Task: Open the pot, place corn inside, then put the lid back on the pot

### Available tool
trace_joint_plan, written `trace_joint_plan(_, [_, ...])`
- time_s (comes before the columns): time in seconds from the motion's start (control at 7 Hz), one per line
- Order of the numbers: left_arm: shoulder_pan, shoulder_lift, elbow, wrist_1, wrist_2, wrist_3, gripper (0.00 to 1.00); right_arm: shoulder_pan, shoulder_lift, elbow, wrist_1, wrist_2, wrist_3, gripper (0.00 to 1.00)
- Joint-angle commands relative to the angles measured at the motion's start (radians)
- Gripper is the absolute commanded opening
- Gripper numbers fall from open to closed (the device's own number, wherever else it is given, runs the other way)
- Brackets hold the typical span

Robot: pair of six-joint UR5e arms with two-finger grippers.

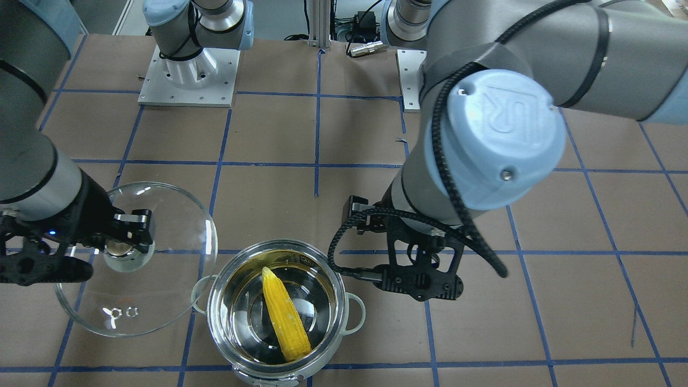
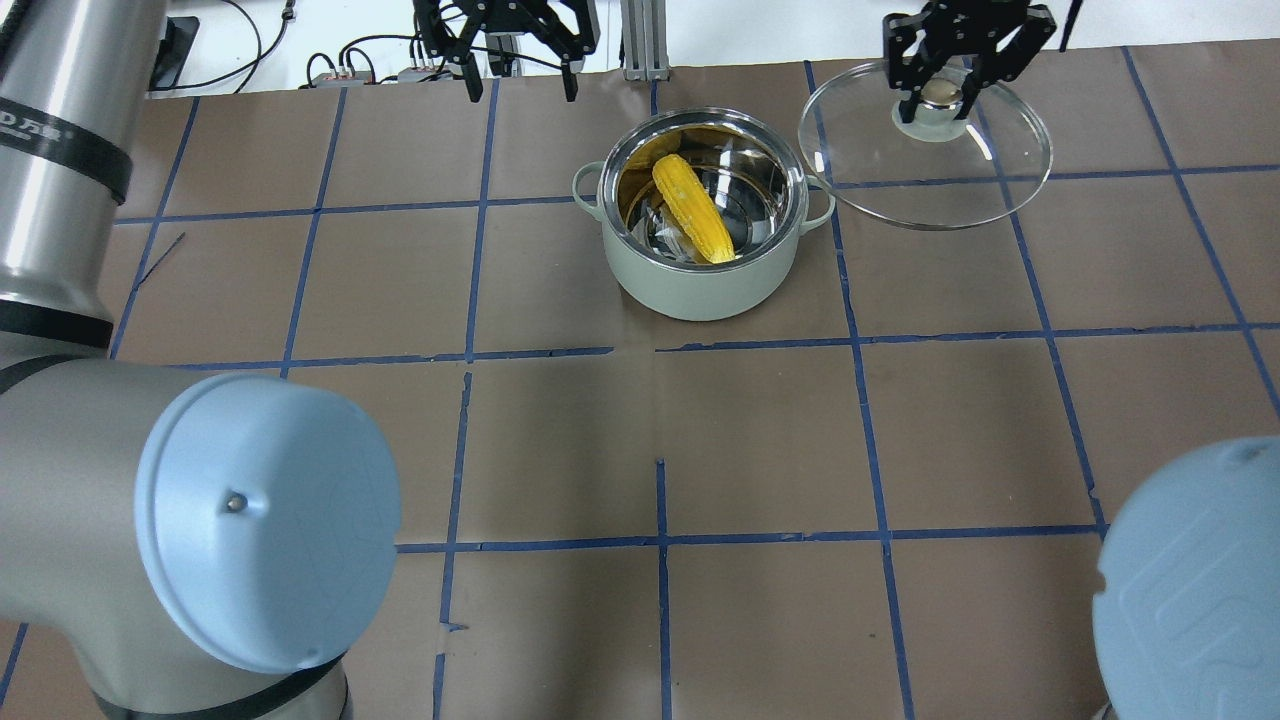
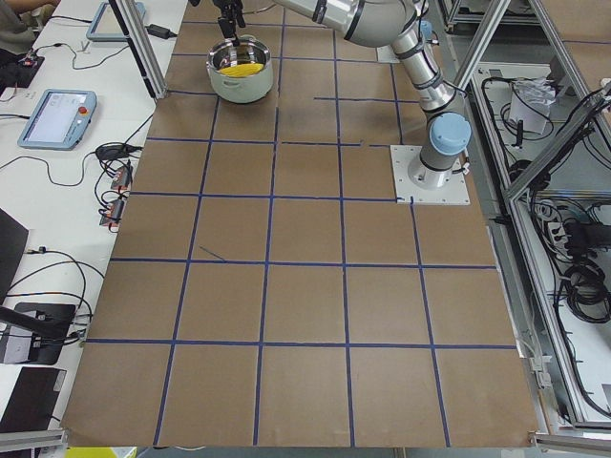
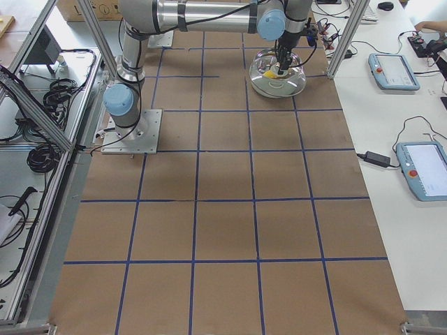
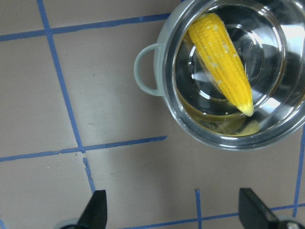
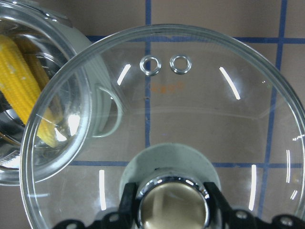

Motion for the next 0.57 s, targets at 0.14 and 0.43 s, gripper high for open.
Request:
trace_joint_plan(0.14, [0.046,0.015,-0.001,-0.019,0.001,0.055,0.90,0.147,0.047,-0.002,-0.131,0.028,0.180,0.24])
trace_joint_plan(0.43, [0.086,0.015,0.001,0.042,-0.010,0.055,0.85,0.166,0.095,0.002,-0.204,0.034,0.250,0.24])
